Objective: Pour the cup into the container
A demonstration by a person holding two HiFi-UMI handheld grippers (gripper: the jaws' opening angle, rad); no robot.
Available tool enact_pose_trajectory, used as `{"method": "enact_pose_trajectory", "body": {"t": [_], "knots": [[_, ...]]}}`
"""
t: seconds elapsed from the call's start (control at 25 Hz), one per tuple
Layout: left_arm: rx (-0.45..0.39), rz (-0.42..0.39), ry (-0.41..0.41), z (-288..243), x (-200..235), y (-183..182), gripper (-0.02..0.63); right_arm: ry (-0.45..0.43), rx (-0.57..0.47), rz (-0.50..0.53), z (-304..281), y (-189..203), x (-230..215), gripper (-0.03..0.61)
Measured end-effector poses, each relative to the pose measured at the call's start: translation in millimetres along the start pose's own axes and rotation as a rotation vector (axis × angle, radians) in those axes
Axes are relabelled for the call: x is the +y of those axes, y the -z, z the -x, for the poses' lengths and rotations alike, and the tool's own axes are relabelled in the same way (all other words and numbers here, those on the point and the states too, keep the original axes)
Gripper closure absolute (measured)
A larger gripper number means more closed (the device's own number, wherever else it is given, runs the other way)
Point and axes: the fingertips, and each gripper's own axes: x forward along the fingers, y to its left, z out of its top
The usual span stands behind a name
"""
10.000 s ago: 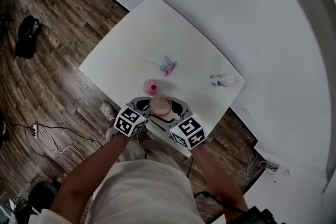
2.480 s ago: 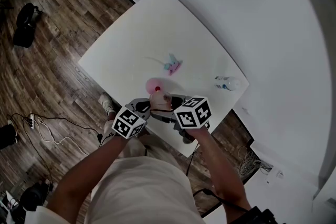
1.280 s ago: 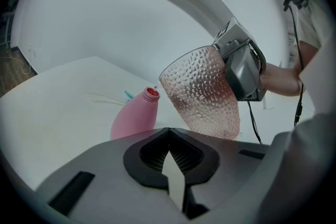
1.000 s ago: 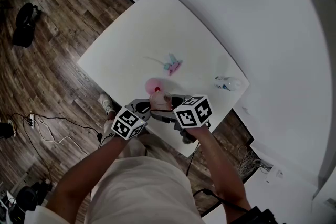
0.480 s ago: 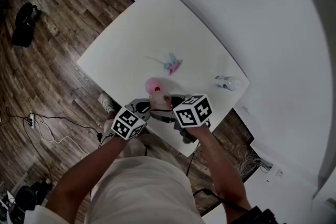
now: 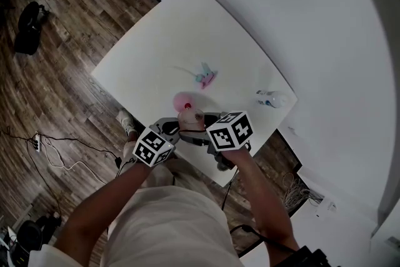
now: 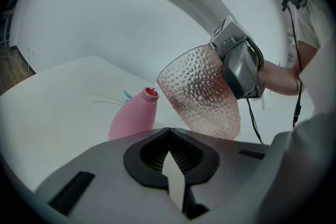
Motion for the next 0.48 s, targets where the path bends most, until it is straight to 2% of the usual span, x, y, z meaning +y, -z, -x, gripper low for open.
{"method": "enact_pose_trajectory", "body": {"t": [0.48], "knots": [[-0.006, 0.000, 0.005, -0.8, -1.5, -3.1, 0.603, 0.000, 0.000, -0.020, 3.0, -1.6, -0.9, 0.218]]}}
